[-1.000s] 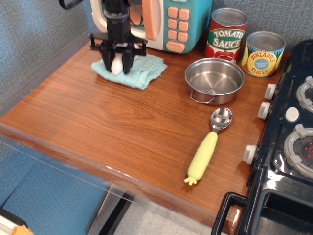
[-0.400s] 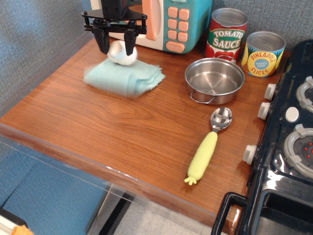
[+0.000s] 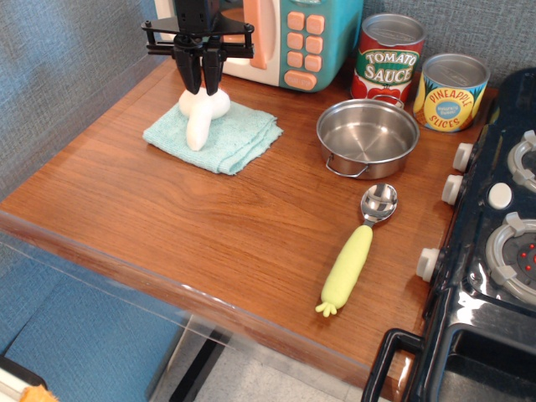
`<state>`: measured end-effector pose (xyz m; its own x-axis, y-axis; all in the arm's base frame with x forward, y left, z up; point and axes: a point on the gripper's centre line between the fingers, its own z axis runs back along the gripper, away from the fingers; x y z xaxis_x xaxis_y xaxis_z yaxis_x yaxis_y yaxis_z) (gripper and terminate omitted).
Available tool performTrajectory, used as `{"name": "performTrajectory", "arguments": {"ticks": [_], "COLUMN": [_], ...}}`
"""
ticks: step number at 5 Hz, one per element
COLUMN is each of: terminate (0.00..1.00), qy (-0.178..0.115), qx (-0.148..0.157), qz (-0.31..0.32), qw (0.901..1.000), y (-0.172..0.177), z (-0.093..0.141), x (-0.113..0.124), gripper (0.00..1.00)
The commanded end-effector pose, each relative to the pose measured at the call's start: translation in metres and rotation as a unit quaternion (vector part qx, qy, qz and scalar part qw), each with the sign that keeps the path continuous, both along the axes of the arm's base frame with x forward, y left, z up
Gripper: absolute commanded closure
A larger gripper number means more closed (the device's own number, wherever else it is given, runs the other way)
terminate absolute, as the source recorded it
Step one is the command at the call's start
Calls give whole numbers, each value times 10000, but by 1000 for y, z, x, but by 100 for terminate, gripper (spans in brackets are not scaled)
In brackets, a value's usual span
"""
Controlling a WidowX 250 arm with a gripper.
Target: Move mushroom and place ti next to the spoon.
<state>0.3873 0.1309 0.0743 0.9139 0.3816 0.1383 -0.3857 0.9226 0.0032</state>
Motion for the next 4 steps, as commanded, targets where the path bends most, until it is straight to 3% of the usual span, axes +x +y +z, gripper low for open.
{"name": "performTrajectory", "arguments": {"ticks": [1, 4], "terminate": [0, 0], "qy": [-38, 261], "qx": [56, 4], "qz": [131, 131], "qw": [9999, 9996], "y": [11, 12], "z": [7, -15], "x": [-12, -14], "gripper": [0, 0]}}
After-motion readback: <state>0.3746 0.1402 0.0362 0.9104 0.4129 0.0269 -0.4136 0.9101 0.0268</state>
